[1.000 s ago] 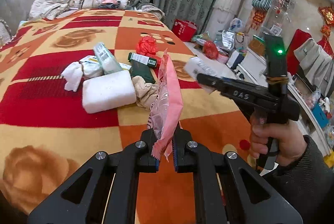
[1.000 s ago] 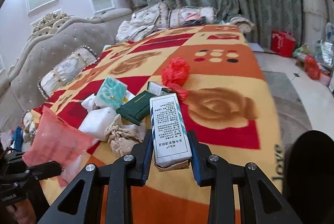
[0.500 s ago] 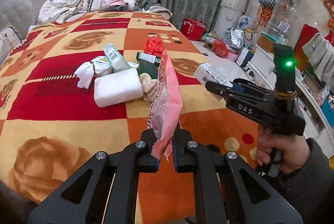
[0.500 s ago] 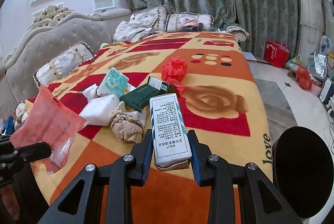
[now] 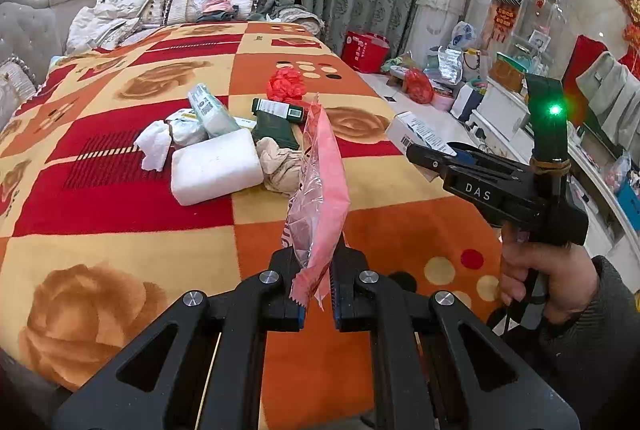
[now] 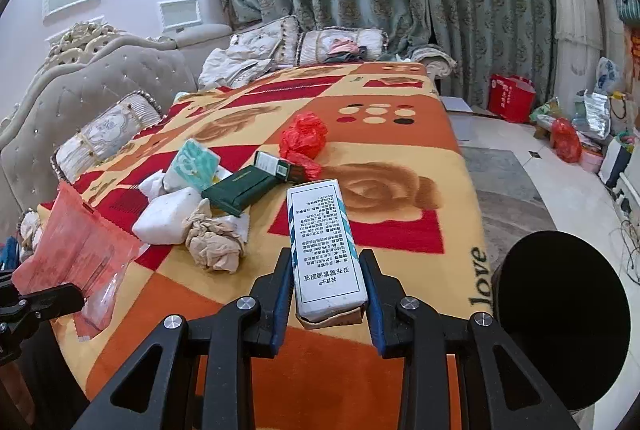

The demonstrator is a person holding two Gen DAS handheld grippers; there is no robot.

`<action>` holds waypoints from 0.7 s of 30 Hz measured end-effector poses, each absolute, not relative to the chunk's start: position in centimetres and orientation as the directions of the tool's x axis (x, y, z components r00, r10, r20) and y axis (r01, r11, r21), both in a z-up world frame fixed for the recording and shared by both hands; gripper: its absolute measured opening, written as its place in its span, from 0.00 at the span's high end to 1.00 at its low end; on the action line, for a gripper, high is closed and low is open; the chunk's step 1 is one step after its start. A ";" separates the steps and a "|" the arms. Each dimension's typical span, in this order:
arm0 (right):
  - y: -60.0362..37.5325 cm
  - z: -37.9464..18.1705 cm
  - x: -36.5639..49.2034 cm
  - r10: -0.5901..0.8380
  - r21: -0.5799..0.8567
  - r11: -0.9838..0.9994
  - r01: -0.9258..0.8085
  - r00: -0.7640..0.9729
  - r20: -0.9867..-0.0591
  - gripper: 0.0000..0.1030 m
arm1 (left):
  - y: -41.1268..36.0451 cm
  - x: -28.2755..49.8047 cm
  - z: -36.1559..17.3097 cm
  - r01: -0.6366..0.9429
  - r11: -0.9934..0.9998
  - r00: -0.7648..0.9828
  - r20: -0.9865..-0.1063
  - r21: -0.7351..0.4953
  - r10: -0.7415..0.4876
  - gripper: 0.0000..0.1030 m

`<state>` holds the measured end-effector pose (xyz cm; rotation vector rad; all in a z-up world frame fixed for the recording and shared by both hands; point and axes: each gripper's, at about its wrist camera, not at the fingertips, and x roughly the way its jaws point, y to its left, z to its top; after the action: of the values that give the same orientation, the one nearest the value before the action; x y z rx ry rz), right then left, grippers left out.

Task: Collect trash
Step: 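Lift the white box with the right tool while the left lifts the pink bag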

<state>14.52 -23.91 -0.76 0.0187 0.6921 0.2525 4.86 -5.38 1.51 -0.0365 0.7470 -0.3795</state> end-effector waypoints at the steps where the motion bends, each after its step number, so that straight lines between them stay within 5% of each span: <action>1: -24.1 -0.7 14.5 0.233 0.102 0.970 -0.219 0.744 -0.626 0.70 | -5.5 4.8 1.5 0.327 0.931 0.669 -0.656 -0.163 -0.350 0.93; 21: -32.1 1.4 13.1 0.057 0.131 0.991 0.024 0.810 -0.583 0.70 | -10.7 7.3 1.9 0.444 0.886 0.625 -0.661 -0.134 -0.414 0.93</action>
<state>13.10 -32.09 1.42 0.1344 0.6264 0.0174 7.30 -10.69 1.89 0.0432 0.7476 -0.4926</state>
